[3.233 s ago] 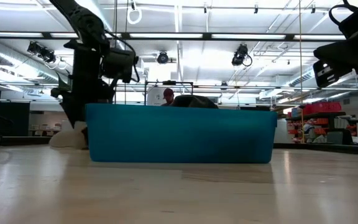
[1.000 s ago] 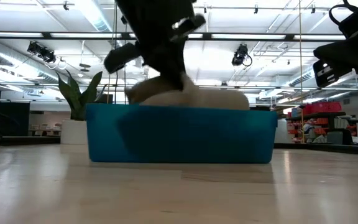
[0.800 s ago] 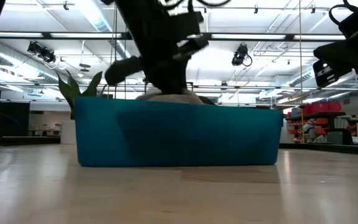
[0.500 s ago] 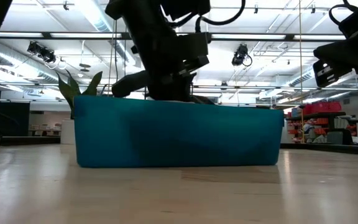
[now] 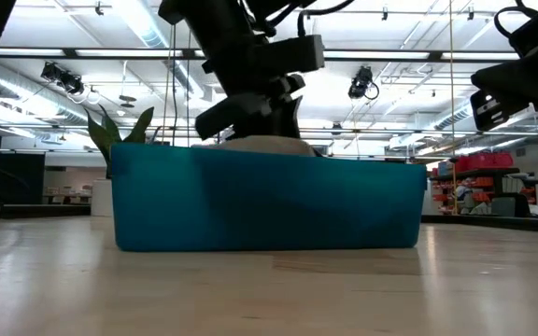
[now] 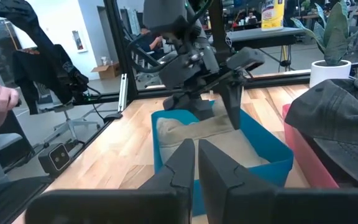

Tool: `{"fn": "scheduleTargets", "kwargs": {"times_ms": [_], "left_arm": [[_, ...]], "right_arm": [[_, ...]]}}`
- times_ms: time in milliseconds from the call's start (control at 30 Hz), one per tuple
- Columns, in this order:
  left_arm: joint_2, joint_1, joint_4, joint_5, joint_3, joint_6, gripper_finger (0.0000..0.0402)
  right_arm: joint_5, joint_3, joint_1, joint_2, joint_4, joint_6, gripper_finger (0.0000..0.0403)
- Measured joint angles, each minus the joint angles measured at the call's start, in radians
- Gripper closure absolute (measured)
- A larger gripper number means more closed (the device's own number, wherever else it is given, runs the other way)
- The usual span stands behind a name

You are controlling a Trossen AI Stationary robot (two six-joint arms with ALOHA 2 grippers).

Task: Pick & Place hat
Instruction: Put the brown cap into the blue bin, then return to Home Position

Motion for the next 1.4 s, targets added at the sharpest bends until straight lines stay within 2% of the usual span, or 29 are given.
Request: {"fn": "scheduleTargets", "kwargs": {"times_ms": [167,333,467,800,1000,1100,1200,1400], "left_arm": [[0.000,0.012,-0.040,0.022,0.000,-0.175,0.0190],[-0.008,0.003,-0.122,0.062,0.000,-0.146,0.0193],[-0.016,0.001,-0.131,0.078,0.000,-0.189,0.0195],[-0.127,0.030,-0.130,0.268,-0.002,-0.212,0.0195],[-0.213,0.029,-0.098,0.269,-0.018,-0.235,0.0195],[-0.253,0.031,-0.028,0.273,-0.073,-0.221,0.0195],[-0.313,0.046,0.059,0.328,-0.160,-0.206,0.0195],[-0.504,0.106,0.313,0.362,-0.417,-0.237,0.0195]], "right_arm": [[0.000,0.000,0.000,0.000,0.000,0.000,0.0376],[0.000,0.000,0.000,0.000,0.000,0.000,0.0376],[0.000,0.000,0.000,0.000,0.000,0.000,0.0376],[0.000,0.000,0.000,0.000,0.000,0.000,0.0376],[0.000,0.000,0.000,0.000,0.000,0.000,0.0376],[0.000,0.000,0.000,0.000,0.000,0.000,0.0376],[0.000,0.000,0.000,0.000,0.000,0.000,0.0376],[0.000,0.000,0.000,0.000,0.000,0.000,0.0376]]}}
